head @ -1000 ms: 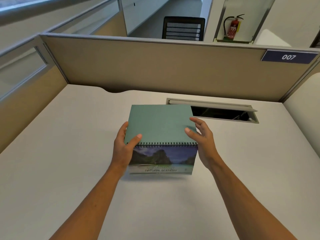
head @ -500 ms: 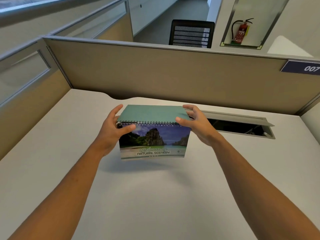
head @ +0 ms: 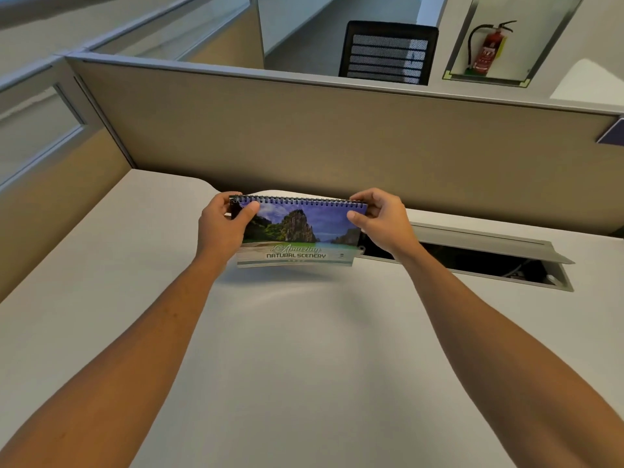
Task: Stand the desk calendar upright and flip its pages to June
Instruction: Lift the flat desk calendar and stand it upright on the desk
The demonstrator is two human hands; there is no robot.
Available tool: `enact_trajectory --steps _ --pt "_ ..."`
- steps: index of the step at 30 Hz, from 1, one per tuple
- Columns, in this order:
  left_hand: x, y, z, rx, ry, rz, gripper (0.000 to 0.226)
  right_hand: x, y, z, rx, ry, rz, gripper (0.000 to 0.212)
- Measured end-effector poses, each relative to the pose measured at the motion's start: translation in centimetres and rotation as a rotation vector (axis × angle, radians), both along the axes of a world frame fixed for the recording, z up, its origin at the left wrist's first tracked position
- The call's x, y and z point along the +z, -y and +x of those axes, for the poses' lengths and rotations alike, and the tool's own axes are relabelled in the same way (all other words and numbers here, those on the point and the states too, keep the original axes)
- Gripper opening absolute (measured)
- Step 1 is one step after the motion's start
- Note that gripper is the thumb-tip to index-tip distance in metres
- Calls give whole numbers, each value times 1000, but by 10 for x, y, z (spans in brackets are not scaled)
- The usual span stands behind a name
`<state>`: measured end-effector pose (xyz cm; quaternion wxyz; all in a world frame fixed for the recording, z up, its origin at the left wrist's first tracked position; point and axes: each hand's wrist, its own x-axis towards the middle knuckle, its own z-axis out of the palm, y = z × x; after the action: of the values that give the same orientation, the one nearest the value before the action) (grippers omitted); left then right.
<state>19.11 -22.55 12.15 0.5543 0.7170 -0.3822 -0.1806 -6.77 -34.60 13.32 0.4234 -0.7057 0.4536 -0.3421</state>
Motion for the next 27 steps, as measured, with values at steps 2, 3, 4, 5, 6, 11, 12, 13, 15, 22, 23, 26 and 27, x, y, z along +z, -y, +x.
enact_trajectory --steps 2,3,4,5,6,11,12,13,15,22,23,26,27 --pt "-8 9 5 -8 45 15 39 -3 10 9 -14 -13 -20 23" --pt "-12 13 7 -10 63 24 41 -4 15 13 -22 -19 -34 23" --pt "-16 16 9 -11 80 26 41 -6 19 18 -28 -24 -44 23" --pt "-19 20 12 -12 87 15 40 -7 23 23 -32 -18 -42 23" --pt "-22 24 14 -16 75 -7 39 -9 27 27 -34 3 -30 23" --pt "-31 44 22 -61 -180 -101 27 -23 40 38 -63 205 85 29" --pt "-33 46 23 -58 -201 -101 25 -26 41 39 -84 250 101 32" --pt "-36 48 24 -54 -205 -95 25 -30 42 39 -111 296 120 34" --pt "-41 51 25 -56 -203 -74 27 -40 42 40 -152 371 173 37" --pt "-64 53 24 -151 -275 4 35 -68 43 46 -104 367 309 37" --pt "-67 52 23 -177 -275 7 39 -70 43 45 -91 372 316 39" --pt "-75 48 21 -233 -289 -5 43 -76 40 43 -43 373 323 49" --pt "-76 47 20 -242 -287 -7 44 -78 38 43 -26 372 319 55"
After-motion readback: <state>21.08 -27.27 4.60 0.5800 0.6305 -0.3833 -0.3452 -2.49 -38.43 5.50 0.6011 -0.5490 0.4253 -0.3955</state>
